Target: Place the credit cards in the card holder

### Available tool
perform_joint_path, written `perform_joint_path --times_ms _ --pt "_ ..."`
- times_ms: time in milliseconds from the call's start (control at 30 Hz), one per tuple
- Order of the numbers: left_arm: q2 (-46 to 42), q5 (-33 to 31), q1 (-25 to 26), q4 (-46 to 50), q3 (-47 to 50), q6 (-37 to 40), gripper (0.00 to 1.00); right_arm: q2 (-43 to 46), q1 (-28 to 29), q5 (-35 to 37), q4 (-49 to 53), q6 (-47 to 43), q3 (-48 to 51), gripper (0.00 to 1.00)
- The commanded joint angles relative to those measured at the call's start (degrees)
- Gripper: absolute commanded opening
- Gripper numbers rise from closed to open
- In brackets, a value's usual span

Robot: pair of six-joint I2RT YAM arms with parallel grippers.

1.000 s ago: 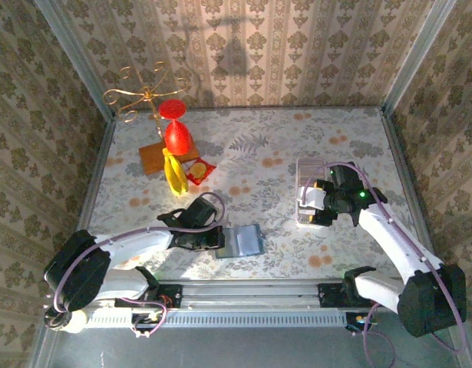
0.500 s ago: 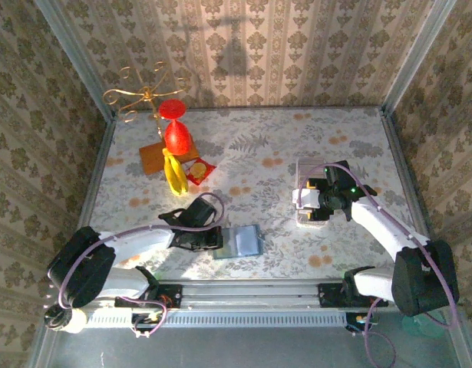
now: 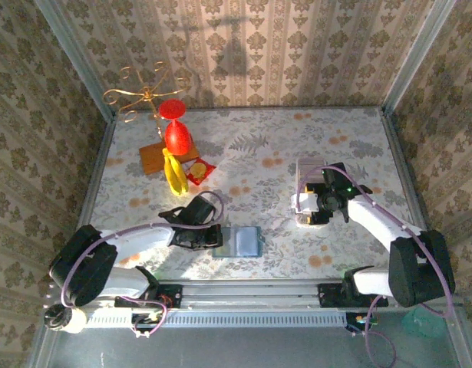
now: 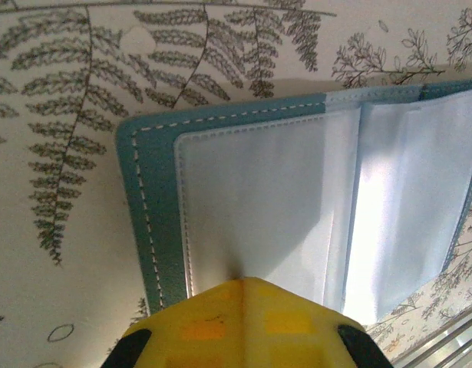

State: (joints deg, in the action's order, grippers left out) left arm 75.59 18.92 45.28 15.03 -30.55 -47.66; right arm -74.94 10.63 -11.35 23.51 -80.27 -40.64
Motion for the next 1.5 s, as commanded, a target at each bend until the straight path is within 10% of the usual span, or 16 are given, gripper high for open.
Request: perform_joint_path --times_ms 0,767,1467 --pt "1.28 0.59 -0.37 0.33 -1.27 1.34 0.01 -1.77 -0.06 0.89 -1.43 -2.30 0.70 0.76" --pt "2.63 1.21 -0.28 -2.41 -0.23 0.03 0.00 3.29 0.45 2.47 1.89 -2.08 0.37 0.26" --pt "0.90 0.42 0.86 -3.35 2.50 -2.16 0.00 8.70 0.45 3.62 6.10 0.92 -1.46 0.04"
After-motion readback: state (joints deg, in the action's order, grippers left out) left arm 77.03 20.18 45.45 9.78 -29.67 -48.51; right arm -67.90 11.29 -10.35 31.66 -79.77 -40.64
